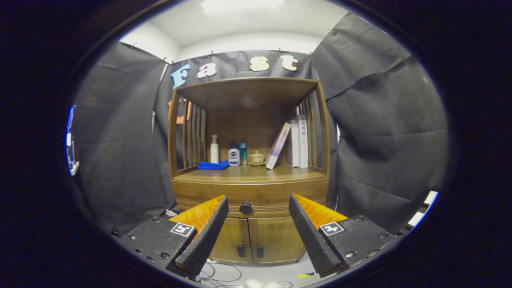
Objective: Pull open the drawer, take out the items inside it, and place them on the countertop above the cabinet.
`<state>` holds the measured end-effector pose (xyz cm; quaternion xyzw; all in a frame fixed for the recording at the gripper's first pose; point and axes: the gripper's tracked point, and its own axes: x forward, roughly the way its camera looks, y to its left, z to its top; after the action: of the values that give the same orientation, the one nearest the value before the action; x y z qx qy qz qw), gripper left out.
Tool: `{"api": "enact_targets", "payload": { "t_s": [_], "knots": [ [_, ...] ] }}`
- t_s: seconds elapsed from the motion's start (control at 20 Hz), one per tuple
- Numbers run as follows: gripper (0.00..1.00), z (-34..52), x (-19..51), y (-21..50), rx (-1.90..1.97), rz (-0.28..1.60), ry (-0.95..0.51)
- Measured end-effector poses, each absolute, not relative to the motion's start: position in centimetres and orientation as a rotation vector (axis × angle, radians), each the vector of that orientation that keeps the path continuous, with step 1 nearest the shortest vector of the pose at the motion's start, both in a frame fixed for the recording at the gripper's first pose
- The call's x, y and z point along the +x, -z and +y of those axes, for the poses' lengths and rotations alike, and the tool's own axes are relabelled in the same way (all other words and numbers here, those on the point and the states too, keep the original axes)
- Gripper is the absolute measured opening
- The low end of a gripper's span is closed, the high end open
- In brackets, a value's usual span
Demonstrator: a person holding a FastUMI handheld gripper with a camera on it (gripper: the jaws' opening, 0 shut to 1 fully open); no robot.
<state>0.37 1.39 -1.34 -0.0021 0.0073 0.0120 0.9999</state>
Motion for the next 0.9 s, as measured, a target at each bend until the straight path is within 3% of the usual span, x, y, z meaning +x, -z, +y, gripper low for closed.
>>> {"api": "enact_targets", "payload": {
  "t_s": [0.55,0.9],
  "knots": [
    [0.99,1.7,1.8,1.9,0.005,0.014,-0.016],
    [0.99,3.7,6.9,4.2,-0.048,0.014,-0.014]
  ]
}}
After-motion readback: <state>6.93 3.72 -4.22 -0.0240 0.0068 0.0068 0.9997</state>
